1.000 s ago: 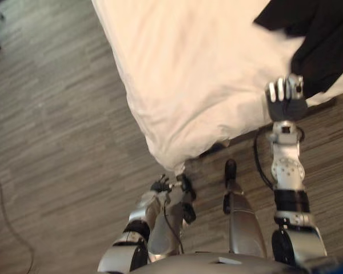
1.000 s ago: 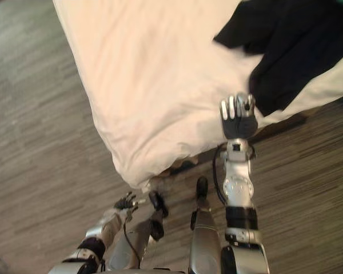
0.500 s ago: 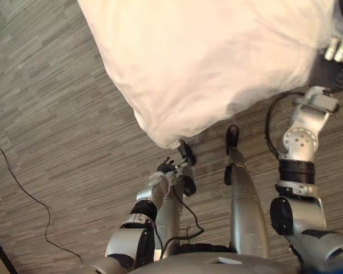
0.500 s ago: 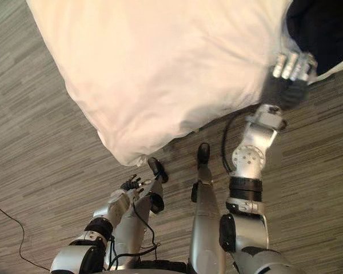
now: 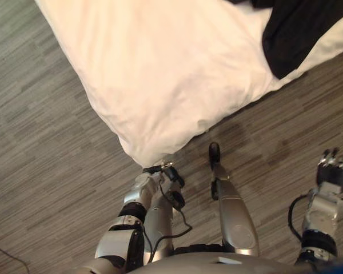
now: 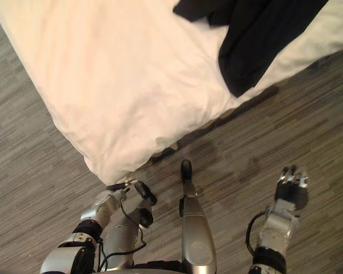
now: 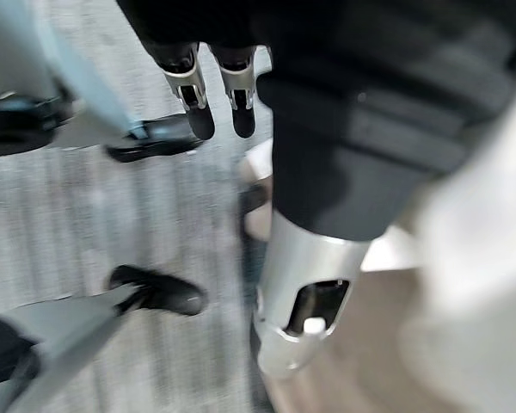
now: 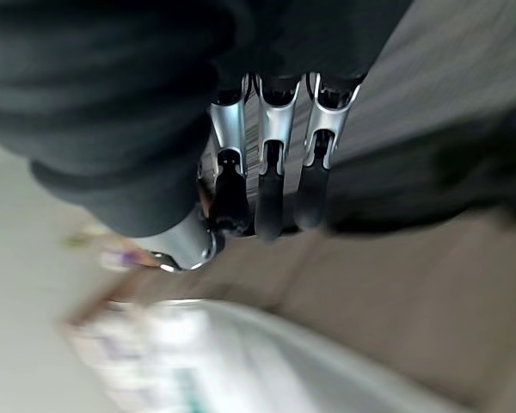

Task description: Tidy the bed and pick cloth on bed and put in laundry

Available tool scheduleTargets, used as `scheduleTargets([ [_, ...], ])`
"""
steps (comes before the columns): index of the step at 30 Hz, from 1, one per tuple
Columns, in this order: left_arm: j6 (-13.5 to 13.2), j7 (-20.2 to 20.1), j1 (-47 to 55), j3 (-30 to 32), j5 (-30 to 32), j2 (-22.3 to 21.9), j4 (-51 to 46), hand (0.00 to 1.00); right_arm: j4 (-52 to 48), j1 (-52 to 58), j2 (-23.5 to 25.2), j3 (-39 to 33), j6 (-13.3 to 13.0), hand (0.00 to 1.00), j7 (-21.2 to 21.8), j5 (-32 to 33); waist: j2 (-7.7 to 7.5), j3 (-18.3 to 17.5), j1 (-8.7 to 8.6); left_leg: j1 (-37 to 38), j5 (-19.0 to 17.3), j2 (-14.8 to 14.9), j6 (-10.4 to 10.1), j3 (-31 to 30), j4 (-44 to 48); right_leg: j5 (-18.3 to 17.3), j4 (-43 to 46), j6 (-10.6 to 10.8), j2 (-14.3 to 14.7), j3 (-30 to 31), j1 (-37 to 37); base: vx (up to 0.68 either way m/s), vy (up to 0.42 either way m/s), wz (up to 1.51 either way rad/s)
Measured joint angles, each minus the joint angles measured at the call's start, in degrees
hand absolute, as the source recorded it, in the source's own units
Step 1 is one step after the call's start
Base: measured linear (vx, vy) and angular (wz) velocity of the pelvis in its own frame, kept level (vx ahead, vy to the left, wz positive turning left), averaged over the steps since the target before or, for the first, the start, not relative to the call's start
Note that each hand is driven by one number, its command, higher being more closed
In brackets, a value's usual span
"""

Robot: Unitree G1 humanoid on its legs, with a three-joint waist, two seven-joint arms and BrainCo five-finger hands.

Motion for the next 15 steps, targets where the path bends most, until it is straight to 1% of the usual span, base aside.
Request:
scheduleTargets([
  [1, 0.01, 0.01, 0.21, 0.35, 0.02, 0.09, 0.39, 0.00, 0.89, 0.52, 0.06, 0.64, 0.44, 0.00, 0.21, -3.26, -0.01, -0.93, 0.34, 0.10, -0.45, 0.32, -0.16, -0.03, 0.73, 0.02, -0.21, -0.03, 0.14, 0.00, 0.49, 0.09, -0.018, -0.08],
  [3, -0.10, 0.05, 2.74, 0.86, 0.80, 0.35, 0.23, 0.00, 5.29, 1.07, 0.78, 4.61, 0.53, 0.00, 0.02, -19.54, -0.07, -3.41, 1.35, 1.48, -3.74, 2.54, -0.82, -0.88, 6.25, -0.41, -0.28, -0.48, 1.11, 0.14, 3.88, 0.10, -0.008, -0.13],
  [4, -0.10, 0.01, 3.68, 0.81, 1.74, 0.31, 0.20, 0.00, 6.68, 1.29, 1.08, 5.64, 0.53, 0.00, -0.01, -24.11, -0.03, -4.13, 1.85, 1.70, -5.06, 3.14, -0.93, -1.87, 8.77, -0.81, -0.20, -0.79, 1.54, 0.37, 4.96, 0.10, -0.027, -0.27],
  [5, -0.18, -0.02, 5.58, 0.77, 2.58, 0.20, 0.10, 0.00, 9.15, 2.01, 1.88, 7.97, 0.26, 0.00, -0.34, -33.14, -0.13, -5.26, 2.87, 1.66, -7.32, 5.05, -0.51, -5.17, 14.78, -1.88, 0.12, -0.77, 2.29, 0.89, 7.28, 0.10, -0.080, -0.42],
  [6, -0.32, -0.05, 7.68, 0.61, 4.17, -0.22, 0.13, 0.00, 11.74, 3.10, 2.96, 10.78, -0.24, 0.00, -1.38, -40.86, -0.03, -6.41, 4.34, 1.33, -9.08, 6.49, 0.14, -9.34, 20.73, -2.80, 0.91, -0.91, 3.05, 1.82, 9.34, 0.09, -0.104, -0.44],
  [7, -0.59, -0.08, 8.82, 0.42, 4.66, -0.53, 0.16, 0.00, 12.77, 3.92, 3.42, 12.18, -0.50, 0.00, -2.14, -43.74, 0.09, -7.46, 4.76, 1.03, -9.73, 6.87, 0.23, -11.27, 22.59, -3.23, 1.05, -0.65, 3.34, 1.98, 9.80, 0.07, -0.082, -0.43],
  [8, -1.63, -0.14, 11.13, -0.21, 6.30, -1.43, 0.28, 0.00, 14.26, 5.99, 4.53, 14.92, -1.41, 0.00, -3.56, -49.15, 0.58, -10.48, 5.23, 0.84, -11.21, 7.21, -0.28, -13.15, 23.67, -3.61, 1.17, -0.17, 3.84, 2.34, 9.86, 0.07, 0.003, -0.25],
  [9, -2.36, -0.20, 13.32, -1.90, 6.93, -1.93, 0.46, 0.00, 15.52, 7.82, 5.48, 17.21, -2.25, 0.00, -5.03, -52.26, 0.97, -12.40, 5.07, 2.27, -12.65, 6.98, -0.99, -12.79, 21.75, -3.73, 1.05, 0.15, 3.92, 2.41, 10.17, 0.07, 0.041, -0.16],
  [10, -2.53, -0.47, 13.88, -2.41, 7.48, -2.14, 0.64, 0.00, 16.03, 8.57, 5.76, 18.28, -2.51, 0.00, -5.70, -53.33, 1.00, -12.84, 4.88, 3.32, -13.18, 6.64, -1.41, -12.66, 20.25, -3.56, 0.79, 0.35, 3.89, 2.41, 10.51, 0.04, 0.066, -0.04],
  [11, -2.69, -1.17, 14.48, -3.78, 9.73, -2.24, 1.04, 0.00, 17.28, 9.62, 6.56, 19.85, -2.85, 0.00, -6.69, -53.63, 0.52, -13.28, 4.87, 5.68, -13.98, 6.20, -2.29, -11.85, 16.93, -2.82, -0.49, 0.98, 3.78, 2.65, 11.69, 0.00, 0.049, -0.12],
  [12, -2.76, -1.66, 15.05, -4.36, 11.33, -2.02, 1.42, 0.00, 18.40, 10.17, 7.34, 20.90, -2.88, 0.00, -7.07, -53.59, -0.68, -13.99, 5.05, 6.79, -13.62, 5.29, -2.13, -10.84, 15.55, -1.87, -1.63, 1.32, 3.33, 3.50, 12.23, -0.01, 0.047, -0.27],
  [13, -2.84, -1.85, 15.56, -4.91, 13.34, -2.06, 2.34, 0.00, 18.66, 11.03, 7.72, 22.18, -2.92, 0.00, -7.30, -53.52, -1.48, -14.58, 5.13, 8.22, -13.54, 4.64, -2.09, -9.65, 14.54, -1.22, -2.61, 1.45, 2.90, 4.30, 13.16, 0.00, 0.040, -0.42],
  [14, -2.86, -1.83, 16.72, -6.51, 15.64, -1.84, 3.20, 0.00, 19.17, 12.05, 7.90, 23.63, -2.97, 0.00, -7.90, -53.48, -2.03, -15.42, 4.85, 10.21, -13.51, 4.01, -2.04, -8.31, 13.14, -0.91, -3.28, 1.70, 2.52, 5.31, 14.32, 0.02, 0.032, -0.47],
  [15, -3.38, -1.80, 18.10, -7.31, 17.53, -1.86, 3.39, 0.00, 19.69, 13.04, 7.96, 24.50, -3.13, 0.00, -8.77, -53.53, -2.25, -16.08, 4.25, 12.26, -13.44, 3.53, -1.92, -7.18, 11.94, -1.05, -3.36, 1.67, 2.30, 5.71, 15.24, 0.00, 0.017, -0.40],
])
